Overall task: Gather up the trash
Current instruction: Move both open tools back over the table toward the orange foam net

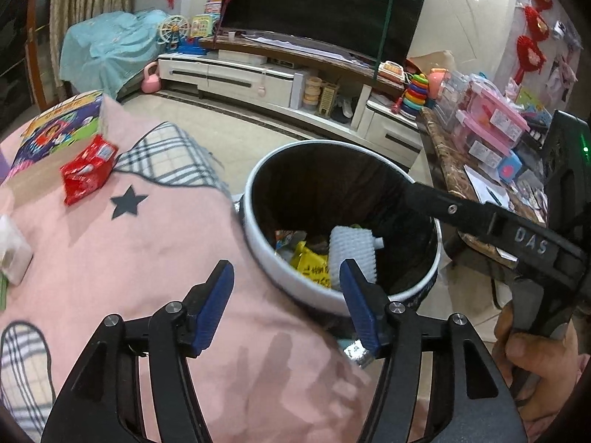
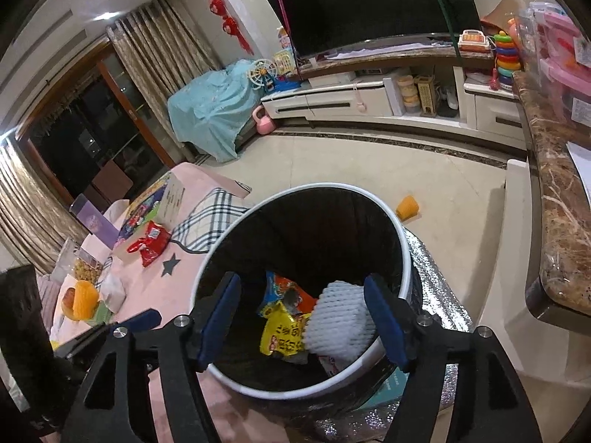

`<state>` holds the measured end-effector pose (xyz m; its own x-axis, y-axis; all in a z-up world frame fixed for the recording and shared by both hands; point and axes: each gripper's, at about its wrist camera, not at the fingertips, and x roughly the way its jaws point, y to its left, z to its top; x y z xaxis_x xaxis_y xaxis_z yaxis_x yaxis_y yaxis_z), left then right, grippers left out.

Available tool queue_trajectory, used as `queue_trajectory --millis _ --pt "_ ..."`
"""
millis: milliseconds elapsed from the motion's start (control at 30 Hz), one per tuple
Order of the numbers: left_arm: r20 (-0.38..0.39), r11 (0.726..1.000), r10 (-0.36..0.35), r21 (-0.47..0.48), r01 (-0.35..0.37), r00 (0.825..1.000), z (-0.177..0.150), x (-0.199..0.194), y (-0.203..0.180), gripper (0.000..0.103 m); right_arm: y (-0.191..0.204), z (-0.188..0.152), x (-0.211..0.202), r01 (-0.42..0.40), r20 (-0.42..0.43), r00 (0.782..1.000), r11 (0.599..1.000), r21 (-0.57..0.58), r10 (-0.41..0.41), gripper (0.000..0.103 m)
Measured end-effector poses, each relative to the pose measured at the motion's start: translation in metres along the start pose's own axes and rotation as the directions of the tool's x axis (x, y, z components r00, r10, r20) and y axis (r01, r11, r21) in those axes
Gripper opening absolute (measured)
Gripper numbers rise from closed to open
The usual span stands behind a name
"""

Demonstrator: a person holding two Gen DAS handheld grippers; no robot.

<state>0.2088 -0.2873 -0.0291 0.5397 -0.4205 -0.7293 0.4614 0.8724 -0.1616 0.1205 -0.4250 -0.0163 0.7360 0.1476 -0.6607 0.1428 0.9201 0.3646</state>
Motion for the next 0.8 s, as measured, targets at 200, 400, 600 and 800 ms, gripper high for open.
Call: queue_trajectory --millis 200,400,600,800 --pt "0.016 0.999 0.004 -0.053 -0.003 1.0 -0.019 -0.021 0.023 0.063 0.017 -0.012 -0.014 -0.019 0.03 0.999 1.0 -0.01 0.02 0.081" --pt "0.029 0.993 0.045 -0.114 -0.041 0.999 -0.044 -0.041 0.054 0.066 0.039 -0.026 -0.017 -0.049 0.034 0.998 0.999 -0.023 0.049 0.088" --pt "0.026 0.98 0.098 -0.174 -0.092 0.995 -0.067 -0.053 0.091 0.066 0.065 -0.045 -0.011 -0.085 0.006 0.996 0.995 -0.047 0.085 0.089" --pt "0.026 0.963 0.138 -0.238 -0.128 0.99 -0.087 -0.067 0.124 0.066 0.09 -0.063 0.001 -0.125 -0.03 0.992 0.99 -0.058 0.124 0.089"
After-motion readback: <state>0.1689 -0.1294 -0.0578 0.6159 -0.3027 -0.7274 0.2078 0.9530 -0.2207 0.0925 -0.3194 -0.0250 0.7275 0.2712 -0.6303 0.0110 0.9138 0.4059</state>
